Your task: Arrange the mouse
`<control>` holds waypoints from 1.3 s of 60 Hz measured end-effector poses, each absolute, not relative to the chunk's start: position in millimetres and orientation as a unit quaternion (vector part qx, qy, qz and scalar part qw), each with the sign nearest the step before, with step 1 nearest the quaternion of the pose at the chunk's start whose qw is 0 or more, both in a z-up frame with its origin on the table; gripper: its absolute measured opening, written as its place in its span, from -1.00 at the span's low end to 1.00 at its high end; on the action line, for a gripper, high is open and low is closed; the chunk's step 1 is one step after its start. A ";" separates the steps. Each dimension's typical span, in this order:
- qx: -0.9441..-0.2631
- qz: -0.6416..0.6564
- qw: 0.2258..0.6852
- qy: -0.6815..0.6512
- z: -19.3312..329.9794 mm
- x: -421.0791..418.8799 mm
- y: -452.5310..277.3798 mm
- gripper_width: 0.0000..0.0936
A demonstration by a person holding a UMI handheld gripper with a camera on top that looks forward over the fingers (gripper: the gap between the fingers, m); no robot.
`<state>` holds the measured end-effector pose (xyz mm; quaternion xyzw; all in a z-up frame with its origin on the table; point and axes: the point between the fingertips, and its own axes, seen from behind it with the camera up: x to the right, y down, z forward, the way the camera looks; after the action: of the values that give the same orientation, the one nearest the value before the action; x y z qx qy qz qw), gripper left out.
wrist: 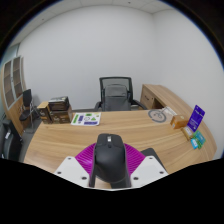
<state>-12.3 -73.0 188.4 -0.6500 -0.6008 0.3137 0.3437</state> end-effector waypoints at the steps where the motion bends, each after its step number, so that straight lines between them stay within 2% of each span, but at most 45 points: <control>1: -0.649 0.309 0.347 -0.602 185.5 -12.6 -63.2 -0.13; 8: -0.660 0.278 0.361 -0.597 151.7 -11.6 -8.1 -0.13; 22: -0.699 0.256 0.317 -0.588 59.7 3.8 44.5 -0.13; 29: -0.699 0.245 0.312 -0.595 25.0 11.0 55.3 -0.12; 45: -0.696 0.242 0.294 -0.608 -9.8 20.0 57.1 -0.05; 47: -0.697 0.250 0.293 -0.605 -8.3 18.6 56.0 0.00; 50: -0.692 0.249 0.294 -0.611 -8.2 18.7 54.4 0.20; 52: -0.685 0.246 0.298 -0.618 -7.2 18.5 54.1 0.44; 54: -0.680 0.244 0.305 -0.621 -4.1 18.1 55.0 0.83; 55: -0.679 0.244 0.308 -0.620 -2.1 17.7 55.4 0.88; 57: -0.678 0.243 0.311 -0.620 1.9 18.3 55.3 0.79; 66: -0.678 0.247 0.323 -0.612 43.7 31.0 52.6 0.82; 78: -0.690 0.261 0.306 -0.602 140.9 101.8 24.1 0.83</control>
<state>101.8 24.1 140.9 -0.6897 -0.6023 0.2606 0.3061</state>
